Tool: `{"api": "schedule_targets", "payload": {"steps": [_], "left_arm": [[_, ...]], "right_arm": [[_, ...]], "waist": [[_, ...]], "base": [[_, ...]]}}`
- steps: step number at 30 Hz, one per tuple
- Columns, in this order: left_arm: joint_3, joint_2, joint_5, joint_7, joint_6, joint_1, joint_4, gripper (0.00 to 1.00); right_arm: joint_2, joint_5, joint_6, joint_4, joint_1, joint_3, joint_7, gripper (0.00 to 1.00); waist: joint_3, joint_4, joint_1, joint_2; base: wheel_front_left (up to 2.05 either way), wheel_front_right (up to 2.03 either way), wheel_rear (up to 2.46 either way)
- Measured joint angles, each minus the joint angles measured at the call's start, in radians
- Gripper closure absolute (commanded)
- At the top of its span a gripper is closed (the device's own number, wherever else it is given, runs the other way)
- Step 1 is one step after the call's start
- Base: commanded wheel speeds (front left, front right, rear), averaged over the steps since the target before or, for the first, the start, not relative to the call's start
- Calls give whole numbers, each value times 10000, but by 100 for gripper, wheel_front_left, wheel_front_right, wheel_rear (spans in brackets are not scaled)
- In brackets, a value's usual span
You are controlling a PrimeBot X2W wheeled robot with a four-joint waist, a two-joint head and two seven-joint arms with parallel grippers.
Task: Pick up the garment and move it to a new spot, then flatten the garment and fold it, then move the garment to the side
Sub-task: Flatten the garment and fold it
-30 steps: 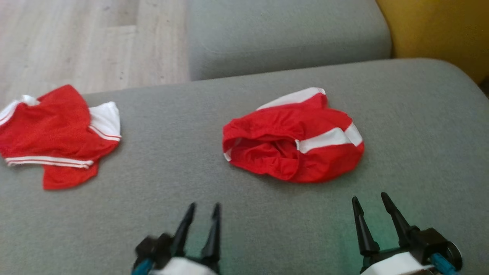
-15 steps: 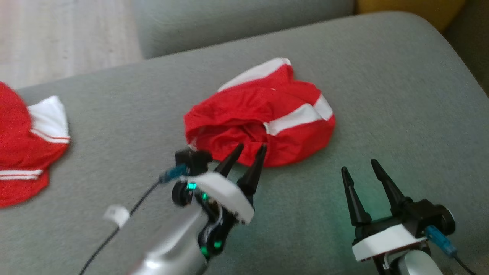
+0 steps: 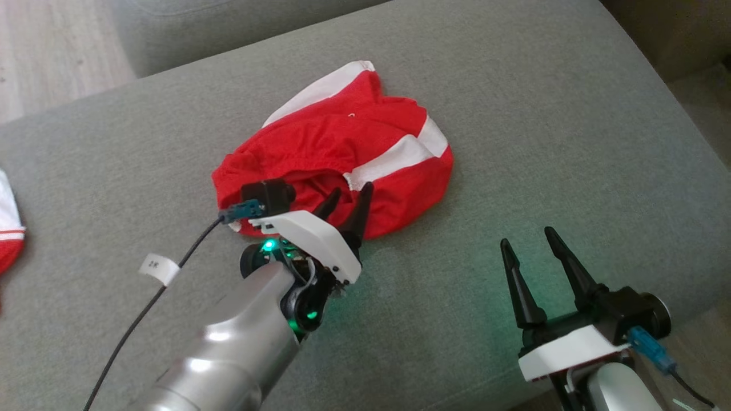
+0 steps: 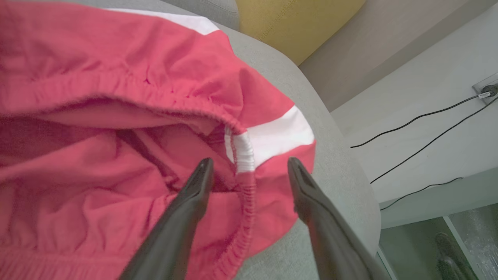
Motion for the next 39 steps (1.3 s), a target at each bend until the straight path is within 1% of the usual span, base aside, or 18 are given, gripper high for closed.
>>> {"api": "schedule_targets", "payload": {"steps": [3,4,5,6,10,14,19,22,24,26,28,32,36,39], "left_arm": [[-203,-4,-257,-167,-79,-166,337,0],[-240,-8,-328,-259,-77,-216,439,32],[-303,-4,-370,-328,-77,-269,539,76],[-391,-8,-424,-439,-73,-329,654,100],[-744,-10,-564,-727,-100,-550,880,100],[-1103,-17,-600,-1310,-351,-586,894,100],[-1133,25,-598,-1998,-520,-324,644,100],[-1129,290,-543,-2125,-531,292,82,100],[-1129,688,-495,-2184,-602,739,-370,100],[-1112,1206,-453,-2201,-596,1124,-878,100],[-1097,1756,-382,-2209,-487,1443,-1507,100],[-1060,2849,-297,-2207,159,1991,-3024,100],[-702,3885,-334,-2203,844,2520,-4495,100],[-426,4474,-362,-2205,1285,2778,-5254,100]], "right_arm": [[-2,0,0,10,-34,27,0,0],[-2,2,0,12,-34,29,0,0],[-2,2,0,12,-34,29,0,0],[-2,2,0,12,-34,31,0,0],[-12,2,0,12,-31,4,0,0],[-13,0,0,17,-10,-155,0,0],[-31,-2,0,23,351,-393,0,0],[-36,-2,0,38,721,-470,2,0],[-38,-2,0,46,861,-497,8,0],[-38,-2,0,50,878,-495,8,0],[-36,-2,0,50,881,-548,8,0],[-44,-2,0,48,938,-665,8,0],[-56,4,0,86,1032,-652,8,0],[-121,161,0,215,1028,-522,8,0]], "waist": [[57,-97,0,0],[72,-115,-1,0],[86,-128,-1,0],[99,-135,-1,0],[104,-63,-1,0],[7,229,-1,0],[-301,880,-2,0],[-490,1441,-3,0],[-607,1871,-2,0],[-720,2318,-2,0],[-827,2765,-2,0],[-1010,3626,-2,0],[-1157,4378,-2,0],[-1220,4845,-2,0]], "base": [[0,0,0],[0,0,0],[0,0,0],[0,0,0],[0,0,0],[0,0,0],[0,0,0],[0,0,0],[0,0,0],[0,0,0],[0,0,0],[0,0,0],[0,0,0],[0,0,0]]}}
